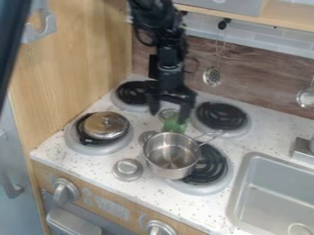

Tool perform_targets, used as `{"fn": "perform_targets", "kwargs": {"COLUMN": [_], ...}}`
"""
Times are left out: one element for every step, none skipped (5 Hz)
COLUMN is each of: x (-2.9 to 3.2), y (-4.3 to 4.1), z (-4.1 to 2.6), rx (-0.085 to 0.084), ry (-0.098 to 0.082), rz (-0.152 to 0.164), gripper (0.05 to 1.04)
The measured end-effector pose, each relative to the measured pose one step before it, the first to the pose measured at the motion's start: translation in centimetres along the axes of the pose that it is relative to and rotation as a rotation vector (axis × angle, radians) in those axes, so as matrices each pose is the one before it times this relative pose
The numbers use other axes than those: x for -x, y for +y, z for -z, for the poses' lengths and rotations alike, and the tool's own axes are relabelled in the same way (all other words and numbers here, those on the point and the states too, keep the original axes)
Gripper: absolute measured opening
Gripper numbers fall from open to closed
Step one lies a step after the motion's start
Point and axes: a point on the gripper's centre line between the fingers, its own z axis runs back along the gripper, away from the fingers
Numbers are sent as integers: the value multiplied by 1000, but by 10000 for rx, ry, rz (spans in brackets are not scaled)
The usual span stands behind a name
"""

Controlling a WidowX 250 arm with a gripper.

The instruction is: Move the green object in between the two left burners

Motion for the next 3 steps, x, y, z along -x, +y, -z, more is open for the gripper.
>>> {"fn": "perform_targets", "kwargs": {"x": [-809, -224, 37], "y": [-108, -60, 124], "z": [933, 827, 977], "rx": [78, -142, -271], "ry": [-20, 270, 329], "rz": [-372, -39, 41], "gripper": [999, 999, 999]}}
